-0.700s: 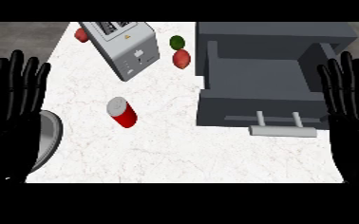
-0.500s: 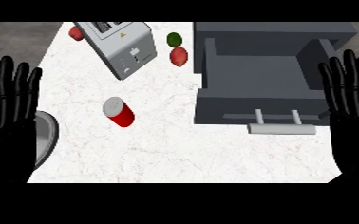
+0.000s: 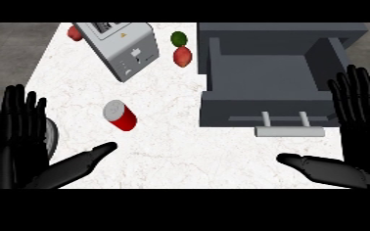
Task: Pick up the can, place it into the drawer and close the drawer
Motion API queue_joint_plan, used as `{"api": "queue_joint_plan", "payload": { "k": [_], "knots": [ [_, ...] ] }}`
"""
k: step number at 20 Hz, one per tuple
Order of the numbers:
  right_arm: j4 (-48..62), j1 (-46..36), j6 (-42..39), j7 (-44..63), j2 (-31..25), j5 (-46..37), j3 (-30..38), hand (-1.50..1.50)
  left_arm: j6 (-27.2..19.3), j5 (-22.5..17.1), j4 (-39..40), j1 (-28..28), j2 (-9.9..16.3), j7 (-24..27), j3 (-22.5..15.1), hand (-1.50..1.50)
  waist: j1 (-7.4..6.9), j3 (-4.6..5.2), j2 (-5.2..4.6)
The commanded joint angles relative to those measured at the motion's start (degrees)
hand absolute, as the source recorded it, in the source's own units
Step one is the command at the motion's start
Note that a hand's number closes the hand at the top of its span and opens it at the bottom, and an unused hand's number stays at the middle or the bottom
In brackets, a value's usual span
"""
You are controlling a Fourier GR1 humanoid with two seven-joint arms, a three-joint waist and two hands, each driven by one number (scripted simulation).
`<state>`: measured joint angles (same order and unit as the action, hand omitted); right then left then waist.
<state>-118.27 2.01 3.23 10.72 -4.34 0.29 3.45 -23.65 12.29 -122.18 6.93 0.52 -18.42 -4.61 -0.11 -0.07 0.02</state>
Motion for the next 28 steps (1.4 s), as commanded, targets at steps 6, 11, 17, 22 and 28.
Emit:
{"api": "queue_joint_plan", "payload": {
  "k": [6,11,17,22,28],
  "knots": [
    [3.4,1.9,-0.9,-2.8,0.7,1.5,2.5,-1.5,-5.3,8.8,-3.9,-3.8,-0.5,-12.6,-3.8,-1.5,0.18,0.05,0.0],
    [0.1,5.0,-2.0,-3.3,1.0,-0.2,0.9,-1.5,-3.2,3.4,4.3,-7.3,-0.4,-7.3,0.8,-1.5,0.33,0.07,-0.02],
    [-2.1,12.0,-5.1,-7.2,1.6,2.7,2.7,-1.5,-6.3,2.4,9.1,-6.3,-0.5,-5.5,-1.7,-1.5,0.47,0.06,0.01],
    [-5.2,5.3,-4.2,1.1,-2.2,5.9,8.1,-1.5,-13.1,3.6,16.0,-5.2,-0.5,-1.1,-7.3,-1.5,0.35,0.07,0.0],
    [-3.4,8.5,-5.8,-3.5,-0.2,3.6,6.1,-1.5,-14.4,-3.9,23.7,-1.2,-0.5,10.9,-6.9,-1.5,0.28,0.08,0.0]
  ]
}}
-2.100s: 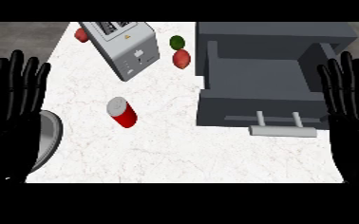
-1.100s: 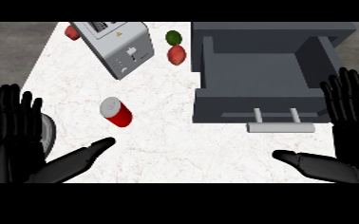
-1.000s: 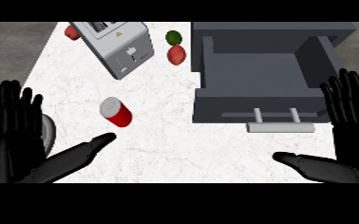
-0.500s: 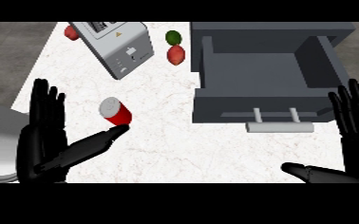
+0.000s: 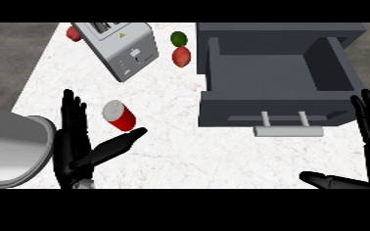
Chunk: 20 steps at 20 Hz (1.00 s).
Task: Pick up the can, place it into the drawer and close the drawer
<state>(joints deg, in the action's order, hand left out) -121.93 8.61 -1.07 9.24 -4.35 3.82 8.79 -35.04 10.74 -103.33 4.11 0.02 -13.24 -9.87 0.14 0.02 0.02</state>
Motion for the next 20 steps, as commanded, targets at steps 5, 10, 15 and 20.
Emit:
{"api": "queue_joint_plan", "payload": {
  "k": [5,10,15,20],
  "knots": [
    [-1.5,-2.4,-1.1,3.5,-2.4,3.2,4.5,-1.5,-1.5,-6.4,13.7,-2.6,0.0,10.7,4.1,-1.5,0.01,0.0,-0.03],
    [-2.4,4.1,-3.6,-0.6,0.0,3.8,4.4,-1.5,-2.0,-14.3,20.4,-0.7,0.0,21.2,3.6,-1.5,0.06,0.0,0.0],
    [-4.4,-0.8,-2.6,5.0,-2.4,4.7,6.5,-1.5,-6.1,-17.3,29.0,-6.1,0.0,24.1,3.3,-1.5,0.14,0.01,-0.05],
    [-4.5,2.9,-5.4,2.7,-1.8,5.4,7.3,-1.5,3.8,-21.3,38.0,-5.9,0.7,33.5,11.3,-1.5,0.15,0.0,-0.03]
  ]
}}
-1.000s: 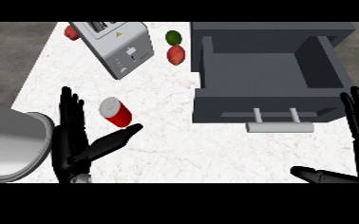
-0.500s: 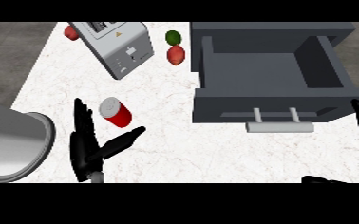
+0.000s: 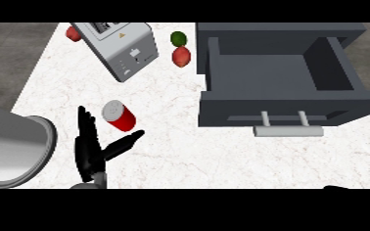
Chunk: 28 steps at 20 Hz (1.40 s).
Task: Pick up the can, place it into the drawer and close the drawer
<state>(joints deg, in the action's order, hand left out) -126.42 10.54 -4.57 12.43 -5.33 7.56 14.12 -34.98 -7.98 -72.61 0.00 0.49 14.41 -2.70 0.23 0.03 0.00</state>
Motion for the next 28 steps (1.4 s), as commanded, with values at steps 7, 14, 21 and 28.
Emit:
{"api": "queue_joint_plan", "payload": {
  "k": [7,14,21,28],
  "knots": [
    [-2.8,4.0,-2.0,-1.4,2.0,-0.3,0.6,-1.5,4.1,-8.2,22.5,-9.7,-0.5,15.1,8.4,-1.5,0.42,0.01,-0.05],
    [0.1,-0.3,-2.4,-0.5,1.2,0.8,2.5,-1.5,8.7,-10.0,31.2,-14.0,1.5,19.1,11.9,-1.5,0.2,0.0,-0.05],
    [-5.0,-3.0,-1.6,8.4,-1.8,1.0,3.8,-1.5,11.3,-10.2,36.9,-20.3,2.7,20.2,13.1,-1.5,0.25,0.01,-0.04],
    [-4.7,-2.7,-1.1,5.9,0.5,0.1,3.0,-1.5,16.5,-9.0,40.9,-22.6,1.2,21.4,11.1,1.5,0.15,-0.01,0.01]
  ]
}}
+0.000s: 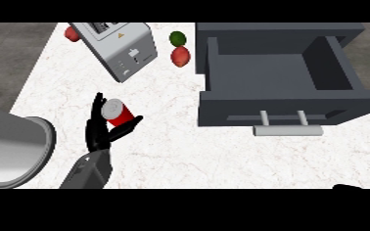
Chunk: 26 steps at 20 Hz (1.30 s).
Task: Pick up the can, place it into the drawer and close the drawer
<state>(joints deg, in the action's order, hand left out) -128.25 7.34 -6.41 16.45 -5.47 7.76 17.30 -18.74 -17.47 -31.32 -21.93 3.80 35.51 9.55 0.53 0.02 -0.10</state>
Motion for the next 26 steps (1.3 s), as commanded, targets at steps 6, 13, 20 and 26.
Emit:
{"api": "queue_joint_plan", "payload": {
  "k": [6,13,20,26],
  "knots": [
    [0.2,-1.1,0.5,0.1,0.1,-0.2,1.0,-1.5,5.9,-1.0,9.6,-8.6,-0.8,5.2,2.5,1.5,0.25,0.03,-0.08],
    [-0.2,-1.2,0.7,-0.5,0.6,-3.3,-1.0,-1.5,16.2,2.2,11.4,-10.7,2.3,2.8,-1.4,1.5,0.31,0.04,-0.11],
    [0.1,-1.5,2.1,0.1,2.3,-7.3,-4.0,-1.5,18.6,3.8,10.7,-14.8,0.9,2.6,-2.7,1.5,-0.05,0.01,-0.01],
    [1.2,0.4,0.8,-3.7,2.3,-3.9,0.1,-1.5,15.3,4.7,5.1,-17.7,-1.8,-3.7,-4.4,1.5,-0.37,-0.05,0.22]
  ]
}}
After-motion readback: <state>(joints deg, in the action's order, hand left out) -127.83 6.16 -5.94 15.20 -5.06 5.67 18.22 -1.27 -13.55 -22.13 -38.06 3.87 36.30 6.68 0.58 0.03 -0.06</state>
